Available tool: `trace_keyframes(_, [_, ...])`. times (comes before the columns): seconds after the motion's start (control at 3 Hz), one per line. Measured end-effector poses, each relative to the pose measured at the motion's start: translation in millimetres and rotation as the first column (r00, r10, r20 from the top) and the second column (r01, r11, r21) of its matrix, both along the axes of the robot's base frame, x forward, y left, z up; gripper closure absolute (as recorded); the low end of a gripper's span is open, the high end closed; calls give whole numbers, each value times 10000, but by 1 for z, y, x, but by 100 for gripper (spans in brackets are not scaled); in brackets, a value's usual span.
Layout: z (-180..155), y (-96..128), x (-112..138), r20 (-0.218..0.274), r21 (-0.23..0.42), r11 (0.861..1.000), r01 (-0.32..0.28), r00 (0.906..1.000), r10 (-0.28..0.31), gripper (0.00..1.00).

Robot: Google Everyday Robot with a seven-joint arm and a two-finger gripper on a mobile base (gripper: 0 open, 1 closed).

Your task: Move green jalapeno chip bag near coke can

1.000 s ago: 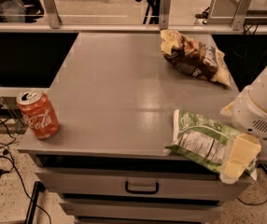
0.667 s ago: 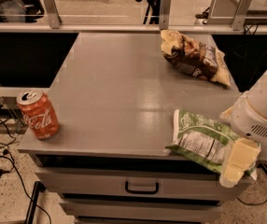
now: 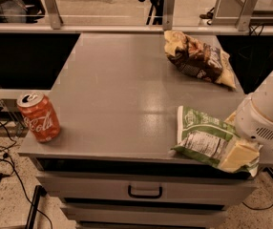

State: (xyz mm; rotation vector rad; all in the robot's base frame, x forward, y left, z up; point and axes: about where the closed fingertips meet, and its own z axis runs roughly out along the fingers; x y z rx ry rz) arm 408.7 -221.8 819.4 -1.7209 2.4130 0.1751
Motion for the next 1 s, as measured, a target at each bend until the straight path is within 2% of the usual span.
trace_keyframes(0.67, [7,1,0,-49,114,9999,-33,10000,33,95])
trace_keyframes(1.0, [11,1,0,-47,114,9999,-34,10000,35,100])
